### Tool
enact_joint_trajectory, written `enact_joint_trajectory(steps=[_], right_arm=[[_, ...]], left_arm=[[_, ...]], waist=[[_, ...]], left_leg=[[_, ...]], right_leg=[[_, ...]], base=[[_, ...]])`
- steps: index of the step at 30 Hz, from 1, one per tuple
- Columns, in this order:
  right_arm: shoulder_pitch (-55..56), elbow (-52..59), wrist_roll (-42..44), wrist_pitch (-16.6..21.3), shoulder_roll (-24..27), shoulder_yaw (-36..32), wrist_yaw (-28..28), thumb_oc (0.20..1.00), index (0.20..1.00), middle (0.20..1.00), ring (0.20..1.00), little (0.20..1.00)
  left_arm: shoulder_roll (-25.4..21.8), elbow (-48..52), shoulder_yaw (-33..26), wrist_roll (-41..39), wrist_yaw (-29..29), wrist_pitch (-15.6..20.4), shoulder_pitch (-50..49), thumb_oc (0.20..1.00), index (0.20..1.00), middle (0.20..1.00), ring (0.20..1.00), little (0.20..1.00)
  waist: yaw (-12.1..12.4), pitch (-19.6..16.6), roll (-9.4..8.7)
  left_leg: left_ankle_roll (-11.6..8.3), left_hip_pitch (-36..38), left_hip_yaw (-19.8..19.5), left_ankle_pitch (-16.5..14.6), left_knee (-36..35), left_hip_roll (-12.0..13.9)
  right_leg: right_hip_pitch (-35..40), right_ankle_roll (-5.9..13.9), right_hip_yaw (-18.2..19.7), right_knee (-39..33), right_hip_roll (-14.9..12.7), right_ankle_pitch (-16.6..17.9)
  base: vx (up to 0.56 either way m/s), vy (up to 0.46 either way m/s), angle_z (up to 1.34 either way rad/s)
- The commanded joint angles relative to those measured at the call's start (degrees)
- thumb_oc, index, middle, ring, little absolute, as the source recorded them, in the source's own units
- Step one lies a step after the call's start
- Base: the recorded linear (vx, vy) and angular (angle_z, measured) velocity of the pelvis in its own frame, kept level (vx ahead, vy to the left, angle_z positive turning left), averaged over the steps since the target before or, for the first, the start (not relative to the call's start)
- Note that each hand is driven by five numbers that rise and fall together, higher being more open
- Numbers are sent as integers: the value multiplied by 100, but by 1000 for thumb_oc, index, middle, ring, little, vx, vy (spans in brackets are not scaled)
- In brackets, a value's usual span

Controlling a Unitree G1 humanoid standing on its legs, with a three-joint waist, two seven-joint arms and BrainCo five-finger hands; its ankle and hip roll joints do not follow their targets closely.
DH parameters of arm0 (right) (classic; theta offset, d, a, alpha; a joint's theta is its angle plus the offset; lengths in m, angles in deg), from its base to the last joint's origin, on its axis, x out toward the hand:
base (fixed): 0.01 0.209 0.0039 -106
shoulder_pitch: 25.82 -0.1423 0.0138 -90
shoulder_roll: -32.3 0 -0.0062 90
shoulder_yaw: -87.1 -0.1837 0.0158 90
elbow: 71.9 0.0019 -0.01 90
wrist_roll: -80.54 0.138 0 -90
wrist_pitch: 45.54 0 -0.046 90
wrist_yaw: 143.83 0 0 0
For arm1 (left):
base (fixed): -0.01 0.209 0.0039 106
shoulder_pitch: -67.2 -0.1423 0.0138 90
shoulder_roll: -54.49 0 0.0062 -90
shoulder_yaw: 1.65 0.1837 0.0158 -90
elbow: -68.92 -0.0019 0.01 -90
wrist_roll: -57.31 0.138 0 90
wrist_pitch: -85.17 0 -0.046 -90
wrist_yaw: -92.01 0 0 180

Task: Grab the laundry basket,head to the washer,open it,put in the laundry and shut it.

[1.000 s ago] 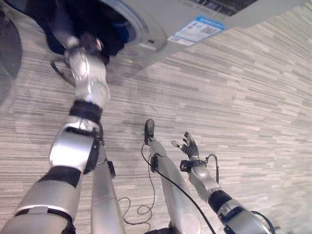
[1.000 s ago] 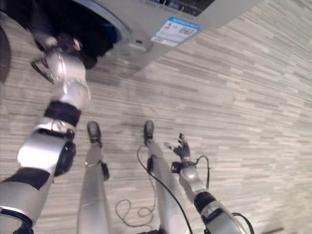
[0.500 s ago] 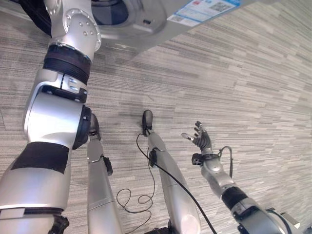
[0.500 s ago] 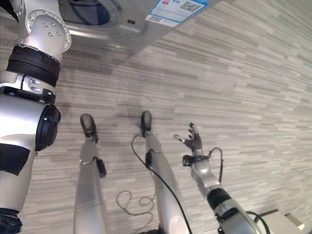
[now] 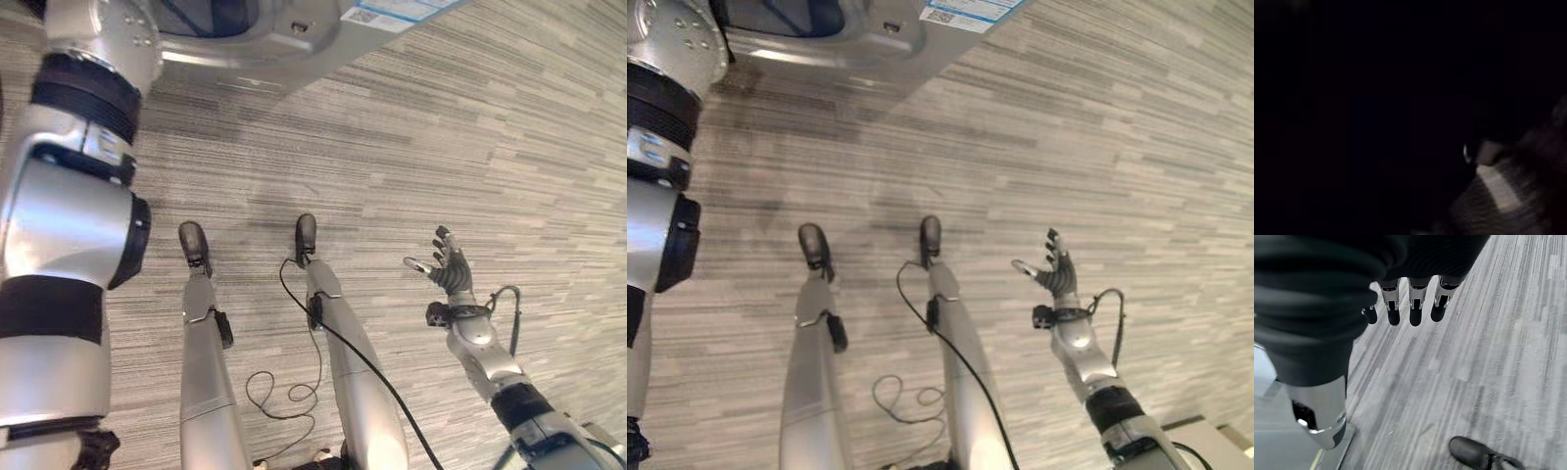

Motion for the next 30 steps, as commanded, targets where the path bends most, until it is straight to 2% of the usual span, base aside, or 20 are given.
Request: enact_joint_trajectory(steps=[1, 2, 3, 4, 6, 9, 12, 14, 16, 17, 19, 22, 25, 28, 30], right_arm=[[536, 90, 84, -62, 318, -279, 171, 1000, 1000, 1000, 1000, 1000], [546, 96, 81, -65, 324, -283, 172, 1000, 1000, 1000, 1000, 1000], [590, 113, 82, -79, 350, -298, 205, 1000, 1000, 1000, 1000, 1000], [675, 273, 20, -52, 455, -306, 307, 1000, 1000, 1000, 1000, 1000], [860, 603, -75, 66, 573, -376, 443, 1000, 1000, 1000, 1000, 1000], [1031, 888, -291, 229, 753, -439, 476, 1000, 1000, 1000, 1000, 1000], [986, 804, -400, 336, 798, -485, 386, 1000, 1000, 1000, 1000, 1000], [956, 749, -413, 359, 809, -481, 371, 1000, 1000, 1000, 1000, 1000], [883, 643, -466, 259, 803, -420, 395, 1000, 1000, 1000, 1000, 1000], [887, 617, -488, 213, 803, -402, 406, 1000, 1000, 1000, 1000, 1000], [879, 478, -527, 44, 740, -319, 443, 1000, 1000, 1000, 1000, 1000], [958, 83, -402, -174, 520, -167, 551, 1000, 1000, 1000, 1000, 1000], [786, -278, -167, -280, 325, 120, 642, 1000, 1000, 1000, 1000, 1000], [609, -293, -91, -388, 357, 281, 656, 1000, 1000, 1000, 1000, 1000], [578, -155, -77, -409, 397, 284, 646, 1000, 1000, 1000, 1000, 1000]], left_arm=[[-454, -739, 161, 1810, 701, -855, 367, 1000, 1000, 1000, 1000, 1000], [-451, -734, 149, 1819, 694, -857, 357, 1000, 1000, 1000, 1000, 1000], [-447, -760, 282, 2229, 723, -977, 406, 1000, 1000, 1000, 1000, 1000], [-420, -946, 953, 3609, 256, -1313, 791, 1000, 1000, 1000, 1000, 1000], [-410, -1014, 1569, 4898, 26, -1585, 937, 1000, 1000, 1000, 1000, 1000], [-313, -769, 2204, 6422, -150, -1823, 811, 1000, 1000, 1000, 1000, 1000], [-239, -554, 2405, 7051, -157, -1913, 626, 1000, 1000, 1000, 1000, 1000], [-236, -559, 2455, 7176, -136, -1940, 596, 1000, 1000, 1000, 1000, 1000], [-165, -824, 2394, 7370, 217, -2119, 333, 1000, 1000, 1000, 1000, 1000], [-138, -867, 2262, 7227, 289, -2118, 279, 1000, 1000, 1000, 1000, 1000], [-48, -949, 1602, 6322, 543, -1987, 84, 1000, 1000, 1000, 1000, 1000], [80, -743, 727, 4709, 1036, -1670, -465, 1000, 1000, 1000, 1000, 1000], [235, -556, 31, 3034, 1288, -1397, -725, 1000, 1000, 1000, 1000, 1000], [359, -191, -213, 1737, 1527, -1151, -748, 1000, 1000, 1000, 1000, 1000], [295, 186, -221, 1547, 1478, -987, -1013, 1000, 1000, 1000, 1000, 1000]], waist=[[-277, -334, 363], [-276, -342, 370], [-269, -344, 382], [-285, -355, 384], [-325, -359, 356], [-407, -389, 306], [-423, -405, 287], [-425, -398, 284], [-432, -381, 252], [-431, -385, 244], [-411, -410, 209], [-324, -437, 225], [-256, -448, 243], [-259, -471, 242], [-220, -458, 260]], left_leg=[[279, -19, -236, -1058, 552, 84], [279, -25, -236, -1059, 555, 85], [286, -68, -246, -1054, 589, 94], [291, -143, -246, -1038, 664, 139], [285, -148, -233, -1029, 678, 185], [288, -184, -247, -1042, 696, 225], [291, -154, -269, -1043, 661, 248], [291, -136, -266, -1042, 653, 260], [286, -70, -256, -1038, 633, 287], [283, -39, -254, -1037, 610, 287], [275, 24, -252, -1019, 564, 258], [270, 84, -270, -991, 538, 201], [252, 166, -267, -968, 485, 156], [223, 259, -275, -961, 411, 135], [211, 338, -262, -934, 374, 140]], right_leg=[[449, 32, 66, 843, 163, -1330], [443, 32, 66, 846, 163, -1330], [412, 37, 63, 876, 164, -1323], [348, 32, 62, 933, 176, -1316], [318, 31, 84, 961, 198, -1315], [298, 26, 104, 947, 223, -1305], [324, 37, 100, 933, 232, -1304], [341, 38, 98, 928, 235, -1305], [372, 31, 100, 930, 259, -1300], [388, 26, 96, 922, 263, -1307], [443, 15, 88, 899, 290, -1313], [535, 2, 35, 851, 296, -1310], [619, -16, 9, 813, 312, -1312], [710, -20, 16, 723, 326, -1294], [791, -4, 8, 669, 317, -1247]], base=[[0, 0, 0], [-10, 4, -4], [-12, -7, -4], [0, 0, 0], [-21, 18, 5], [0, 3, -1], [1, -1, -3], [1, 0, -2], [0, 14, -4], [1, 2, -6], [1, -16, -5], [2, -24, -1], [0, 0, 0], [-2, 18, 2], [0, 0, 0]])
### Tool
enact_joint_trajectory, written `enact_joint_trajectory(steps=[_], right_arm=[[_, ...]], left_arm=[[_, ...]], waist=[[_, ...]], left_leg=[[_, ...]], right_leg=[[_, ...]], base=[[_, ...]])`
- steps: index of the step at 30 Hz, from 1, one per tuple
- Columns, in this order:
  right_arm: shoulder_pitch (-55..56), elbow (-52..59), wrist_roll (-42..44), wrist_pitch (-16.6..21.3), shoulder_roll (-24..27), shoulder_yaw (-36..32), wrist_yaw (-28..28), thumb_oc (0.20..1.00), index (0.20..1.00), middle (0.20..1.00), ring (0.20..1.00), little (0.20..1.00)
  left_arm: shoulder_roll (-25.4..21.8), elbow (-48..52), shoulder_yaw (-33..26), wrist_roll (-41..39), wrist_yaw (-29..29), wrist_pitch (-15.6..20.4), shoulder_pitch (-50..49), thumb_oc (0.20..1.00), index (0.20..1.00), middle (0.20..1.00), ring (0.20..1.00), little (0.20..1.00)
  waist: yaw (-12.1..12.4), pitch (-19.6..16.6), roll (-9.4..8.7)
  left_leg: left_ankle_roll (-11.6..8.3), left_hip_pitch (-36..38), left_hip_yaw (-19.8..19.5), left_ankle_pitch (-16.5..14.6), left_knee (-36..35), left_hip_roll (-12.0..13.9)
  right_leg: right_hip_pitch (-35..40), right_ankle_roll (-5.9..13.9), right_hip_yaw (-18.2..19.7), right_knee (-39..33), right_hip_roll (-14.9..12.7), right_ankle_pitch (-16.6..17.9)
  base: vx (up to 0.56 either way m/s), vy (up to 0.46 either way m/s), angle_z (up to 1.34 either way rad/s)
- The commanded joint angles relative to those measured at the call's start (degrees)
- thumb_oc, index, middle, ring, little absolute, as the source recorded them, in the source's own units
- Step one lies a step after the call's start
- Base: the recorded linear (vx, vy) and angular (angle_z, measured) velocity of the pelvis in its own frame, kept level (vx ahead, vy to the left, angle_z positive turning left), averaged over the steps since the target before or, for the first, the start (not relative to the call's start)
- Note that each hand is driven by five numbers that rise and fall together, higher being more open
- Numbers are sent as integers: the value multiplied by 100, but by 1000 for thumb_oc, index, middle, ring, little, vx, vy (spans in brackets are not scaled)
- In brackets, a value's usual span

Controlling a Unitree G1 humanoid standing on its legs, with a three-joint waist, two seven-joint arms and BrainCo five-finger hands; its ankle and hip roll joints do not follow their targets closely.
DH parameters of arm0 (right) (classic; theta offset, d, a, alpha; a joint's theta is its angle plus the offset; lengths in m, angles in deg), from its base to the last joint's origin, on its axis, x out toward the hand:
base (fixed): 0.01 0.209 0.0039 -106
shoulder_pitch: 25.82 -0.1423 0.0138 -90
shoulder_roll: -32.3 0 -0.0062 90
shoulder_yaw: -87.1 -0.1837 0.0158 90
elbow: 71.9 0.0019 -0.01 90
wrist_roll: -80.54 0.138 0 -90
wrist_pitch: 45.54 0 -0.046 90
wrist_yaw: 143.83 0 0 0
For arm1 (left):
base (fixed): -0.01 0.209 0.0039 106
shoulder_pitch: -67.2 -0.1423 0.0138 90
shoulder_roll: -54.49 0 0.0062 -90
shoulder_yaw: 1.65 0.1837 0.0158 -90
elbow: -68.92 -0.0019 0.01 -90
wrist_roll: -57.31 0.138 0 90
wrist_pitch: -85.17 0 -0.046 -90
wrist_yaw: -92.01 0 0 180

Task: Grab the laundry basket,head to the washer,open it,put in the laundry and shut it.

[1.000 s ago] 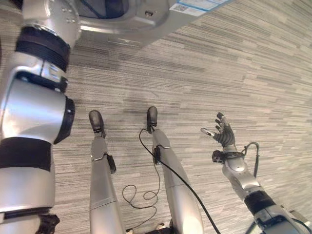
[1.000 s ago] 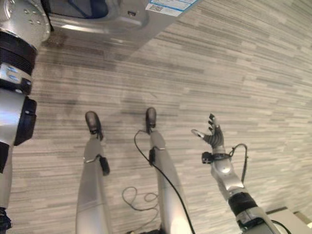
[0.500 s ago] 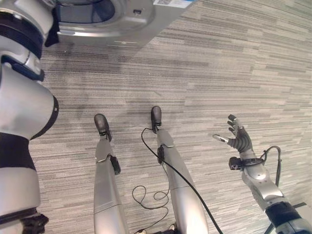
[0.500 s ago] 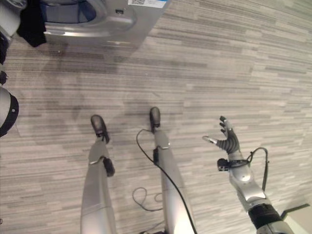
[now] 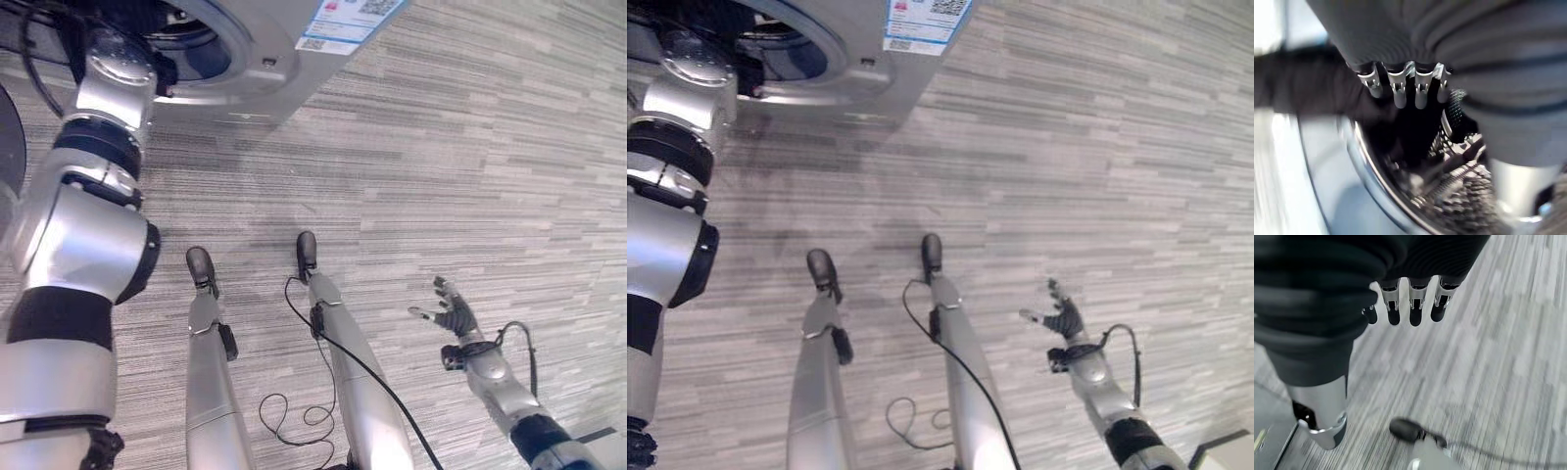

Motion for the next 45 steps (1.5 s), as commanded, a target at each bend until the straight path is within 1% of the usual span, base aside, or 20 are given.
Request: enact_joint_trajectory(steps=[1, 4, 6, 7, 10, 12, 13, 16, 18, 21, 22, 23, 24, 25, 30, 34, 36, 38, 39, 45], right_arm=[[84, 257, 148, 11, 247, -260, -61, 1000, 1000, 1000, 1000, 1000], [236, 320, 2, 128, 222, -337, -35, 1000, 1000, 1000, 1000, 1000], [338, 305, -72, 170, 140, -370, -33, 1000, 1000, 1000, 1000, 1000], [339, 306, -72, 170, 142, -368, -33, 1000, 1000, 1000, 1000, 1000], [657, 273, -246, 244, -72, -621, 20, 1000, 1000, 1000, 1000, 1000], [693, 238, -291, 234, -101, -652, 22, 1000, 1000, 1000, 1000, 1000], [763, 216, -379, 180, -162, -814, 18, 1000, 1000, 1000, 1000, 1000], [764, 122, -391, 130, -224, -924, 3, 1000, 1000, 1000, 1000, 1000], [780, 20, -435, 44, -327, -1013, 22, 1000, 1000, 1000, 1000, 1000], [740, -120, -473, -12, -375, -996, 31, 1000, 1000, 1000, 1000, 1000], [707, -290, -462, -20, -434, -986, 52, 1000, 1000, 1000, 1000, 1000], [707, -290, -462, -20, -434, -986, 52, 1000, 1000, 1000, 1000, 1000], [703, -553, -499, -50, -530, -955, 84, 1000, 1000, 1000, 1000, 1000], [709, -656, -527, -58, -563, -909, 119, 1000, 1000, 1000, 1000, 1000], [807, -1136, -536, -105, -735, -831, 319, 1000, 1000, 1000, 1000, 1000], [784, -1580, -411, -122, -926, -784, 480, 1000, 1000, 1000, 1000, 1000], [616, -2073, -266, -185, -1209, -703, 628, 1000, 1000, 1000, 1000, 1000], [613, -2074, -266, -185, -1209, -704, 628, 1000, 1000, 1000, 1000, 1000], [433, -2079, -458, -239, -1322, -423, 753, 1000, 1000, 1000, 1000, 1000], [-78, -2431, -333, -277, -1751, 44, 906, 1000, 1000, 1000, 1000, 1000]], left_arm=[[-195, 525, -148, -522, 17, 742, -219, 1000, 1000, 1000, 1000, 1000], [-369, 1311, 41, 335, -250, 1064, -1046, 1000, 1000, 1000, 1000, 1000], [-481, 2075, 54, 584, -346, 1236, -1859, 1000, 1000, 1000, 1000, 1000], [-482, 2080, 51, 586, -348, 1234, -1865, 1000, 1000, 1000, 1000, 1000], [-783, 3820, -346, 1276, -418, 1492, -4144, 1000, 1000, 1000, 1000, 1000], [-745, 3974, -456, 1527, -422, 1439, -4517, 1000, 1000, 1000, 1000, 1000], [-661, 4314, -690, 1893, -380, 1386, -5315, 1000, 1000, 1000, 1000, 1000], [-444, 4583, -918, 1887, -235, 1352, -6035, 1000, 1000, 1000, 1000, 1000], [-59, 4837, -1145, 1778, 24, 1323, -7156, 1000, 1000, 1000, 1000, 1000], [256, 4813, -1162, 1618, 188, 1319, -7700, 1000, 1000, 1000, 1000, 1000], [530, 4791, -1185, 1446, 309, 1331, -8170, 1000, 1000, 1000, 1000, 1000], [530, 4791, -1185, 1446, 309, 1331, -8170, 1000, 1000, 1000, 1000, 1000], [698, 4627, -1193, 1416, 392, 1313, -8517, 1000, 1000, 1000, 1000, 1000], [778, 4519, -1185, 1395, 451, 1306, -8683, 1000, 1000, 1000, 1000, 1000], [981, 4097, -1322, 1349, 641, 1284, -9361, 1000, 1000, 1000, 1000, 1000], [1139, 3592, -1431, 1642, 598, 1285, -9588, 1000, 1000, 1000, 1000, 1000], [1504, 2554, -1759, 1637, 583, 1212, -9681, 1000, 1000, 1000, 1000, 1000], [1505, 2551, -1759, 1637, 583, 1214, -9677, 1000, 1000, 1000, 1000, 1000], [1685, 1878, -1951, 1724, 580, 1167, -9718, 1000, 1000, 1000, 1000, 1000], [1830, 1484, -1991, 1967, 503, 1139, -9832, 1000, 1000, 1000, 1000, 1000]], waist=[[0, -117, 210], [125, -28, 249], [196, 19, 253], [195, 18, 253], [445, 41, 253], [470, 26, 256], [572, -3, 274], [663, -31, 314], [770, -99, 353], [839, -150, 372], [909, -214, 400], [909, -212, 400], [991, -314, 446], [1046, -326, 475], [1171, -586, 585], [1265, -715, 608], [1403, -926, 667], [1397, -938, 672], [1506, -1082, 699], [1839, -1338, 744]], left_leg=[[192, 441, -235, -769, -37, 61], [174, 664, -218, -694, -147, 61], [170, 829, -197, -650, -229, 49], [170, 832, -196, -650, -231, 49], [125, 1303, -171, -519, -527, 9], [120, 1405, -159, -500, -581, 10], [117, 1595, -155, -456, -688, -5], [102, 1791, -131, -408, -784, -19], [83, 2151, -108, -343, -959, -13], [68, 2435, -85, -291, -1098, -11], [54, 2734, -80, -234, -1262, -14], [54, 2736, -80, -233, -1263, -14], [26, 3087, -82, -149, -1476, -5], [48, 3171, -49, 56, -1588, 6], [-36, 3904, -97, 216, -2074, 28], [-39, 4301, -161, 219, -2190, 51], [-38, 4747, -221, 153, -2277, 45], [-36, 4726, -228, 165, -2279, 45], [-34, 4957, -276, 107, -2317, 23], [-3, 5208, -366, 22, -2382, -39]], right_leg=[[867, 34, -30, 362, 213, -1174], [1058, 37, -63, 315, 175, -1136], [1199, 25, -72, 260, 161, -1116], [1201, 25, -72, 259, 161, -1116], [1661, 13, -140, -39, 105, -1035], [1762, 16, -157, -105, 92, -1020], [1968, 23, -195, -218, 69, -983], [2189, 32, -232, -336, 32, -942], [2542, 37, -276, -515, 0, -891], [2831, 57, -326, -626, -30, -852], [3121, 72, -357, -740, -42, -840], [3123, 72, -356, -741, -42, -840], [3431, 103, -426, -850, -79, -821], [3524, 91, -504, -936, -85, -660], [4255, 147, -711, -1232, -157, -659], [4680, 173, -800, -1372, -159, -651], [5160, 193, -891, -1521, -196, -695], [5149, 194, -898, -1534, -194, -678], [5449, 211, -950, -1634, -239, -706], [5777, 256, -1082, -1799, -327, -723]], base=[[0, 0, 0], [0, 0, 0], [0, 0, 0], [-1, 8, 3], [11, 17, 7], [1, 20, 0], [-1, 40, 13], [-1, 28, 17], [28, 57, 1], [35, 46, 1], [45, 17, 7], [110, 40, 13], [-6, 42, 13], [9, 46, 8], [71, 7, 17], [75, 1, 16], [118, 13, 10], [85, 12, 9], [134, 12, 17], [97, 17, 8]])
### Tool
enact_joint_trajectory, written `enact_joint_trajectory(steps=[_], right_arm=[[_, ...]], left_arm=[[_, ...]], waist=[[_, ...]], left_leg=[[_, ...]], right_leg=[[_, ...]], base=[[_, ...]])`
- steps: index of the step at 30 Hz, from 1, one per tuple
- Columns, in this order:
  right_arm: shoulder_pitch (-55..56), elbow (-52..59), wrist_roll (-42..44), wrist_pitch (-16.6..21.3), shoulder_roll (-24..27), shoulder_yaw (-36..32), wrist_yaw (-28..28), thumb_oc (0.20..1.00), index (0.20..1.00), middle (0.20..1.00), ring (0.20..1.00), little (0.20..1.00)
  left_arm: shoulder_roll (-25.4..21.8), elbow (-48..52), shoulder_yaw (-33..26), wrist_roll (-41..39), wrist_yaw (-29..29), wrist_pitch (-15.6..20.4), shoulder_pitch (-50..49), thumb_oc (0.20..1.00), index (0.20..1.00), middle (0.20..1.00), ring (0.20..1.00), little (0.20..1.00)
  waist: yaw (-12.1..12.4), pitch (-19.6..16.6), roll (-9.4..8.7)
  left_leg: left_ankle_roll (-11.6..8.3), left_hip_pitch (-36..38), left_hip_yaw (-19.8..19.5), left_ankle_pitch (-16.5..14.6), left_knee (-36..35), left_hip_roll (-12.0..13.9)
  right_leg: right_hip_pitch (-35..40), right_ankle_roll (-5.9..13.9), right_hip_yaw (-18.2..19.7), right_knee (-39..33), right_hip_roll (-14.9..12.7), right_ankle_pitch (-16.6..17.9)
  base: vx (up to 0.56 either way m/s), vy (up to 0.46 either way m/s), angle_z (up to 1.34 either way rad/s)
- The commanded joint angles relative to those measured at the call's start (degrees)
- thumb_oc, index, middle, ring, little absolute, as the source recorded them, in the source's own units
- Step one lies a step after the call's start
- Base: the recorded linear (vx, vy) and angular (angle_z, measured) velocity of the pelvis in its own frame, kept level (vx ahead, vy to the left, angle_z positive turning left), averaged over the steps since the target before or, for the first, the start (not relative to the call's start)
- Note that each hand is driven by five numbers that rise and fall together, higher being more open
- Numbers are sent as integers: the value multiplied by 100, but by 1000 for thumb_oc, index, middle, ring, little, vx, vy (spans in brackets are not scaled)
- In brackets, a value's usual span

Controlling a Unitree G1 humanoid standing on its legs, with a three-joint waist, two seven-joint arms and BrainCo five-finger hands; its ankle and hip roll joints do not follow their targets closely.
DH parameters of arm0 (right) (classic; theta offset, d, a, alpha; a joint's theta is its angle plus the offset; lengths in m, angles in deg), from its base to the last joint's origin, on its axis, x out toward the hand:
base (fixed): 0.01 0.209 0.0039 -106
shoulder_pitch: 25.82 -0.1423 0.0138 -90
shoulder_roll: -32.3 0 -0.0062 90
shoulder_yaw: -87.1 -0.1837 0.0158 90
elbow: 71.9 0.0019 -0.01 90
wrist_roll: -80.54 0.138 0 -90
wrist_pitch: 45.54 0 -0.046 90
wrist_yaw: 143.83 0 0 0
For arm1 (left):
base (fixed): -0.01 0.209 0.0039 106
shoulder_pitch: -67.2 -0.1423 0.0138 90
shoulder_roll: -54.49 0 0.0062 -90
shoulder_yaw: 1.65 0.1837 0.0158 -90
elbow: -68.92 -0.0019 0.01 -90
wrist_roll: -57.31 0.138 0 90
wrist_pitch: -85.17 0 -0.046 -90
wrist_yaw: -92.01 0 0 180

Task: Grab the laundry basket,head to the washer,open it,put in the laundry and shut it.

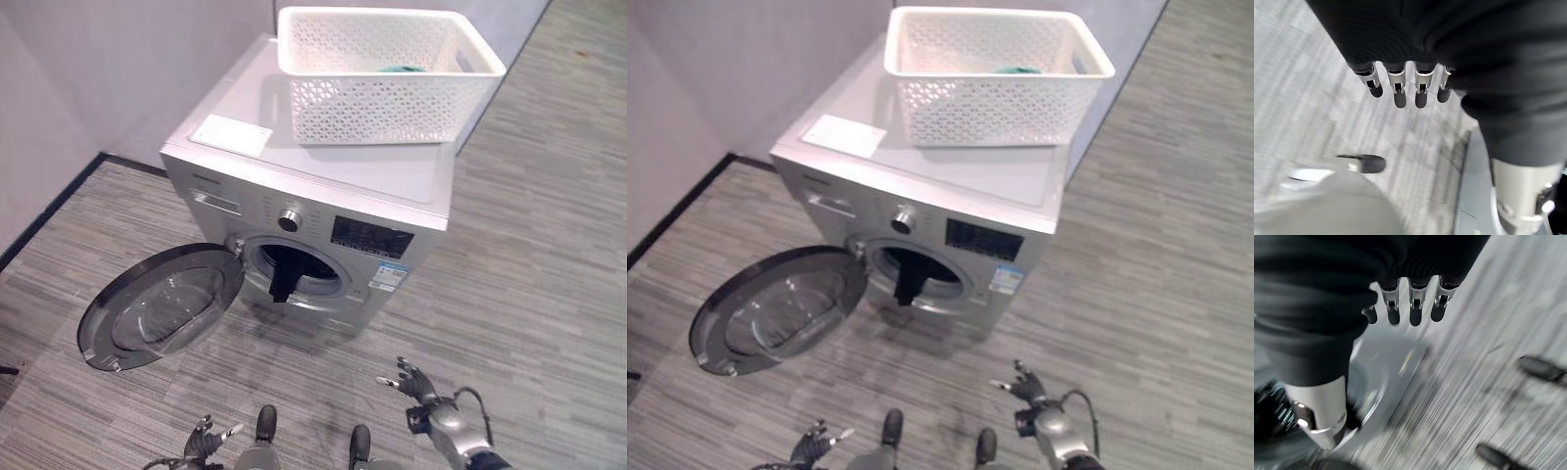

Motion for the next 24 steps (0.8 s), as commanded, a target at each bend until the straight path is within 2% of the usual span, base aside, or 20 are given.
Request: enact_joint_trajectory(steps=[1, 2, 10, 14, 17, 21, 22, 24], right_arm=[[-73, -16, 120, 144, 110, 29, 74, 1000, 1000, 1000, 1000, 1000], [-456, -399, 280, 121, -129, 108, 21, 1000, 1000, 1000, 1000, 1000], [-1195, -1034, 336, 81, -473, 147, -341, 1000, 1000, 1000, 1000, 1000], [-1381, -1117, 501, 103, -560, 110, -450, 1000, 1000, 1000, 1000, 1000], [-1373, -1164, 540, 99, -605, 79, -502, 1000, 1000, 1000, 1000, 1000], [-1091, -1031, 662, 55, -542, -95, -431, 1000, 1000, 1000, 1000, 1000], [-820, -865, 739, 34, -426, -244, -361, 1000, 1000, 1000, 1000, 1000], [-542, -632, 913, -9, -284, -448, -324, 1000, 1000, 1000, 1000, 1000]], left_arm=[[-57, 51, 149, 138, -67, 103, 371, 1000, 1000, 1000, 1000, 1000], [-65, 330, 339, 64, 29, 107, 293, 1000, 1000, 1000, 1000, 1000], [-208, 891, 819, 32, 147, 106, 292, 1000, 1000, 1000, 1000, 1000], [-314, 1166, 865, 21, 53, 162, 298, 1000, 1000, 1000, 1000, 1000], [-404, 1367, 879, 23, 20, 174, 322, 1000, 1000, 1000, 1000, 1000], [-428, 1475, 900, 57, 63, 121, 365, 1000, 1000, 1000, 1000, 1000], [-441, 1520, 906, 129, 106, 82, 347, 1000, 1000, 1000, 1000, 1000], [-447, 1520, 887, 182, 135, 36, 328, 1000, 1000, 1000, 1000, 1000]], waist=[[70, 173, 40], [269, 211, 101], [579, 348, 188], [665, 411, 87], [742, 443, -68], [659, 334, -192], [513, 248, -208], [287, 167, -223]], left_leg=[[67, -147, 130, -190, 24, 46], [104, -237, 14, -178, 47, -28], [142, -601, -208, -133, 123, -130], [163, -764, -120, -249, 320, -139], [243, -889, -22, -509, 729, -173], [438, -754, 96, -864, 1060, -309], [536, -492, 157, -990, 1049, -390], [647, -265, 193, -1022, 1006, -490]], right_leg=[[-36, 180, -94, 623, -234, -635], [-55, 187, -219, 660, -281, -649], [-168, 170, -442, 643, -329, -684], [-205, 192, -326, 524, -343, -606], [-218, 244, -132, 525, -405, -535], [-231, 341, 109, 839, -609, -444], [-222, 404, 238, 1120, -730, -364], [-372, 463, 455, 1574, -826, -22]], base=[[7, 31, 8], [-7, 33, 17], [-25, 6, 32], [-6, 10, 8], [14, 33, -26], [125, 149, -53], [229, 273, -39], [166, 250, -41]])
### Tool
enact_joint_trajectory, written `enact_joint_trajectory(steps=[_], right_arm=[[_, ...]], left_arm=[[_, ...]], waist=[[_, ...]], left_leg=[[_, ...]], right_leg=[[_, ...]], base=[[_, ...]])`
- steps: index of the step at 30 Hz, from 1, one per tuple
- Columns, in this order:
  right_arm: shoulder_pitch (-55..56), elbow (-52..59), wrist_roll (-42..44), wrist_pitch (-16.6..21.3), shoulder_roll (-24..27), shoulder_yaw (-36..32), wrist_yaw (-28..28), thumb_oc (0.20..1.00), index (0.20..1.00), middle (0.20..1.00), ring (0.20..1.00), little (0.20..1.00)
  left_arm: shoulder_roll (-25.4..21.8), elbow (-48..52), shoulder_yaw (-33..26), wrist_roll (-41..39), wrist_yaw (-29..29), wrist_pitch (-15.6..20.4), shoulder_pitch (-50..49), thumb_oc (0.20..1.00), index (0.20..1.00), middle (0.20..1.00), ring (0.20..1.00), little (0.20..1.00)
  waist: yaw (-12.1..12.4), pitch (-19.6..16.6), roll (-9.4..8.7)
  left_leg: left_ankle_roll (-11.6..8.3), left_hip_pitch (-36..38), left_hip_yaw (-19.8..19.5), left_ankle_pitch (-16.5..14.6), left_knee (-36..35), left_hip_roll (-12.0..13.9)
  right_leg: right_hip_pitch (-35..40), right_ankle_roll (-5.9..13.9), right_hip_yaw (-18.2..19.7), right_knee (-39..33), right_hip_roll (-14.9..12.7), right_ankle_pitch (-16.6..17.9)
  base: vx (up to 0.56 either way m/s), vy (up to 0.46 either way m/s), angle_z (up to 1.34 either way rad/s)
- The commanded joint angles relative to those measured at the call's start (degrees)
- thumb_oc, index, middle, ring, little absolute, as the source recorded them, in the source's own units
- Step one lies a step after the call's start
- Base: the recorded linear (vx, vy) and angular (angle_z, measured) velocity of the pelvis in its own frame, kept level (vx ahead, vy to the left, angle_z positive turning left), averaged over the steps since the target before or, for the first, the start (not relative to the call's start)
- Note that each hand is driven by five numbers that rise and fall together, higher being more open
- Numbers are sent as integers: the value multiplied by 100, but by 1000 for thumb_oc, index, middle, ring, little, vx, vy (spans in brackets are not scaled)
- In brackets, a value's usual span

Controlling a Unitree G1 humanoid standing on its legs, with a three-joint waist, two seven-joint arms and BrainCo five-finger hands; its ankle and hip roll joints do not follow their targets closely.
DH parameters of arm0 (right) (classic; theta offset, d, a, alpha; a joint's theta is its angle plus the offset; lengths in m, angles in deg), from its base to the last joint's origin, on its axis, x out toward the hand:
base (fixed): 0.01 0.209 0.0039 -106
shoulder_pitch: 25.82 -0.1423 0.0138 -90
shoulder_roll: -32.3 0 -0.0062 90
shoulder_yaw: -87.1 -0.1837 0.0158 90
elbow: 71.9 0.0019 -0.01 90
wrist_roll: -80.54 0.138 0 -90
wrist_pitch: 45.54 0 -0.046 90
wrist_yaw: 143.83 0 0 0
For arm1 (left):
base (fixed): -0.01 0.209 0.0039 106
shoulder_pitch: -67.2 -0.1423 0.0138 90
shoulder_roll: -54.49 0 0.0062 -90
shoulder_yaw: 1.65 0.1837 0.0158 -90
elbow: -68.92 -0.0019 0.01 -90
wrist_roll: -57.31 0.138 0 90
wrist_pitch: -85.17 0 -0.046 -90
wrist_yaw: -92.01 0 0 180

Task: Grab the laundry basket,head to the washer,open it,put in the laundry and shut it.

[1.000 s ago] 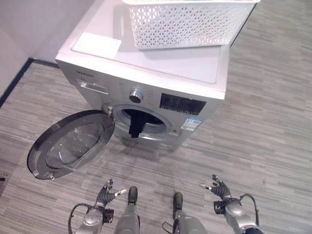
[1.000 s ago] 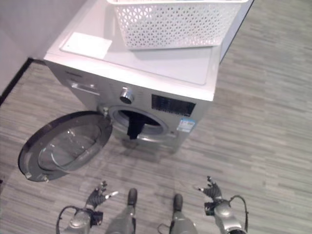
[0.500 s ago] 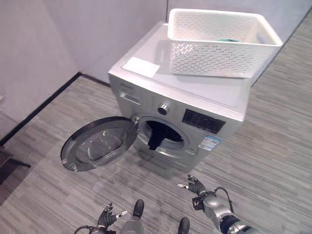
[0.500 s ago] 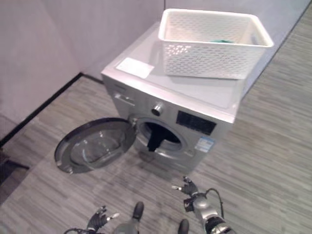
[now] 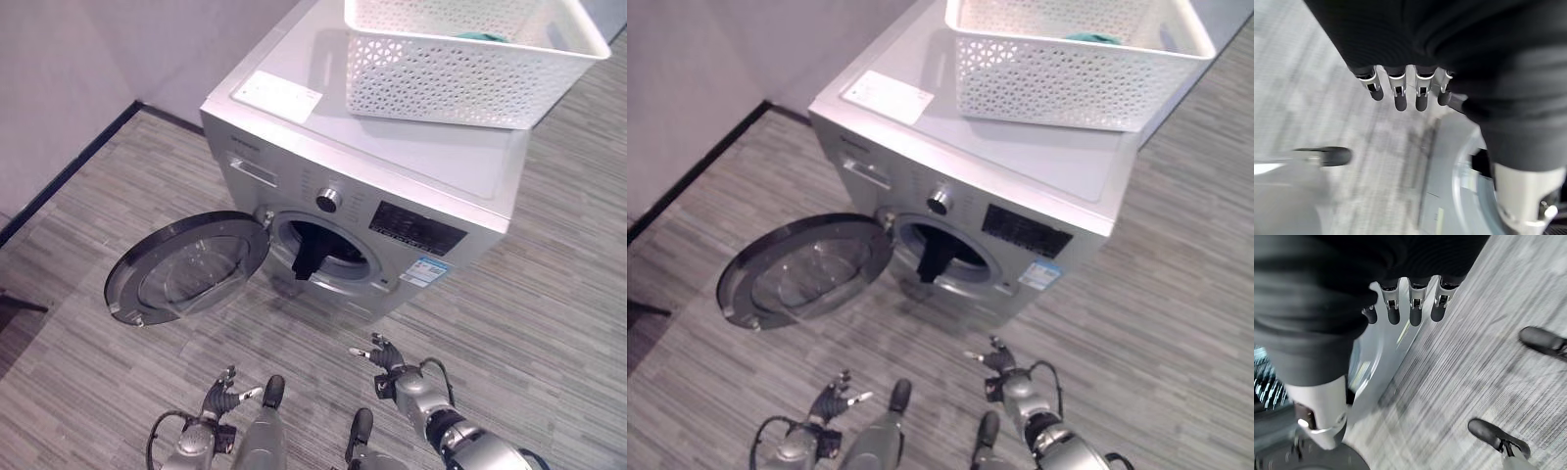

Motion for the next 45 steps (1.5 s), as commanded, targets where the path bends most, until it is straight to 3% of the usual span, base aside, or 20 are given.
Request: enact_joint_trajectory(steps=[1, 3, 9, 10, 12, 13, 17, 22, 23, 24, 25, 26, 29, 30, 32, 33, 34, 36, 40, 45], right_arm=[[206, 413, 460, 22, 261, -415, 63, 1000, 1000, 1000, 1000, 1000], [615, 1246, 740, 106, 481, -816, -41, 1000, 1000, 1000, 1000, 1000], [1310, 3355, 45, 302, 1406, -1984, -523, 1000, 1000, 1000, 1000, 1000], [1374, 4197, -346, 414, 1674, -2544, -881, 1000, 1000, 1000, 1000, 1000], [1485, 4921, -886, 386, 1873, -2953, -1177, 1000, 1000, 1000, 1000, 1000], [1693, 6093, -1717, 389, 2032, -3597, -1607, 1000, 1000, 1000, 1000, 1000], [1389, 7444, -3017, 445, 2803, -4386, -2115, 1000, 1000, 1000, 1000, 1000], [813, 7496, -2929, 611, 3545, -4459, -2246, 1000, 1000, 1000, 1000, 1000], [644, 7439, -2922, 616, 3872, -4459, -2257, 1000, 1000, 1000, 1000, 1000], [445, 7392, -2862, 606, 4508, -4512, -2162, 1000, 1000, 1000, 1000, 1000], [295, 7225, -2677, 635, 4979, -4510, -2072, 1000, 1000, 1000, 1000, 1000], [38, 7060, -2437, 644, 5461, -4443, -1958, 1000, 1000, 1000, 1000, 1000], [-1020, 6323, -1757, 695, 6374, -3568, -1509, 1000, 1000, 1000, 1000, 1000], [-1608, 5846, -1396, 560, 6955, -2984, -1134, 1000, 1000, 1000, 1000, 1000], [-2963, 5146, -1161, 466, 7258, -1513, -592, 1000, 1000, 1000, 1000, 1000], [-3316, 5044, -1146, 485, 7241, -1169, -588, 1000, 1000, 1000, 1000, 1000], [-4579, 4293, -955, 374, 7053, 72, -430, 1000, 1000, 1000, 1000, 1000], [-6074, 3307, -977, 282, 6541, 1563, -222, 1000, 1000, 1000, 1000, 1000], [-6685, 2282, -1034, 98, 5827, 2332, 161, 1000, 1000, 1000, 1000, 1000], [-6806, 1597, -1061, 0, 5389, 2691, 519, 1000, 1000, 1000, 1000, 1000]], left_arm=[[-66, -21, 118, 235, 64, 46, -298, 1000, 1000, 1000, 1000, 1000], [-93, -18, -53, 170, 63, -11, -320, 1000, 1000, 1000, 1000, 1000], [-4, -7, -509, 124, 117, 30, -393, 1000, 1000, 1000, 1000, 1000], [120, -136, -634, 86, 81, 35, -254, 1000, 1000, 1000, 1000, 1000], [188, -162, -691, 74, 81, 7, -243, 1000, 1000, 1000, 1000, 1000], [276, -307, -764, 165, 42, -45, -177, 1000, 1000, 1000, 1000, 1000], [382, -412, -688, 346, 41, -88, -162, 1000, 1000, 1000, 1000, 1000], [422, -427, -419, 414, 104, -92, -7, 1000, 1000, 1000, 1000, 1000], [439, -421, -325, 433, 124, -93, 43, 1000, 1000, 1000, 1000, 1000], [431, -447, -225, 453, 203, -97, 100, 1000, 1000, 1000, 1000, 1000], [451, -471, -180, 480, 260, -89, 118, 1000, 1000, 1000, 1000, 1000], [389, -464, -111, 481, 289, -76, 92, 1000, 1000, 1000, 1000, 1000], [296, -507, -42, 444, 386, -48, 37, 1000, 1000, 1000, 1000, 1000], [188, -622, 31, 383, 499, -97, 23, 1000, 1000, 1000, 1000, 1000], [38, -740, 68, 279, 581, -97, -26, 1000, 1000, 1000, 1000, 1000], [76, -742, 18, 273, 583, -94, -44, 1000, 1000, 1000, 1000, 1000], [31, -832, 52, 157, 613, -74, -72, 1000, 1000, 1000, 1000, 1000], [146, -949, -3, 79, 626, -54, -65, 1000, 1000, 1000, 1000, 1000], [203, -1025, 58, -1, 646, -18, -46, 1000, 1000, 1000, 1000, 1000], [254, -1005, 160, -20, 729, -8, -92, 1000, 1000, 1000, 1000, 1000]], waist=[[-230, -268, 20], [-519, -234, 101], [-958, -361, 140], [-1118, -334, 106], [-1174, -377, 93], [-1240, -504, -6], [-1226, -945, -33], [-1218, -993, -44], [-1254, -977, -81], [-1364, -948, -214], [-1412, -928, -227], [-1386, -932, -266], [-1228, -954, -330], [-1214, -1027, -411], [-1079, -1088, -492], [-1113, -1093, -456], [-1082, -1135, -511], [-1105, -1142, -422], [-1085, -1156, -416], [-1078, -1145, -381]], left_leg=[[374, 159, -18, -530, 244, -227], [499, 436, 31, -643, 218, -212], [408, 950, 21, -811, -139, -126], [383, 1158, -99, -968, -147, -138], [348, 1366, -181, -1049, -226, -83], [255, 1674, -388, -1087, -385, -3], [-100, 1690, -599, -739, -624, 566], [-346, 1471, -557, -405, -709, 879], [-360, 1391, -298, -314, -663, 934], [-353, 1217, 497, -280, -485, 977], [-345, 1174, 916, -309, -440, 987], [-423, 1179, 1093, -237, -432, 1042], [-466, 1171, 853, -238, -481, 925], [-495, 1182, 986, -171, -581, 950], [-529, 1276, 1087, -132, -662, 935], [-530, 1293, 1111, -135, -664, 933], [-544, 1341, 1164, -117, -692, 943], [-554, 1394, 1182, -101, -720, 950], [-570, 1394, 1147, -50, -729, 990], [-595, 1366, 1089, -25, -729, 1021]], right_leg=[[-190, 411, 386, 1484, -526, 151], [-526, 379, 765, 2156, -372, 297], [-981, 488, 1191, 628, -107, 231], [-1194, 583, 1475, 222, -126, 401], [-1176, 615, 1465, 83, -110, 442], [-1021, 579, 1614, 213, 15, 360], [-682, 417, 1246, 188, 291, 169], [-460, 311, 732, 120, 343, -48], [-371, 320, 531, 83, 255, -71], [-221, 342, 226, 35, 74, -75], [-151, 353, 107, 1, 13, -84], [-68, 363, 77, -63, 33, -97], [5, 335, 248, -205, 120, -46], [50, 336, 221, -250, 103, -39], [70, 322, 301, -281, 134, -51], [71, 322, 324, -282, 134, -49], [81, 307, 345, -272, 143, -40], [82, 293, 403, -270, 160, -35], [68, 279, 437, -286, 195, -36], [50, 257, 442, -280, 232, -54]], base=[[103, 214, -43], [139, 213, -45], [196, -30, -38], [250, -147, 30], [346, -238, 52], [393, -303, 86], [247, -357, 97], [16, -141, 37], [-41, -47, 94], [-55, -45, 153], [-52, -11, 161], [-10, 7, 166], [5, 8, 31], [42, 47, -52], [35, 57, -39], [21, 32, -33], [11, 21, -39], [17, 22, -35], [16, 2, -4], [7, -6, 4]])
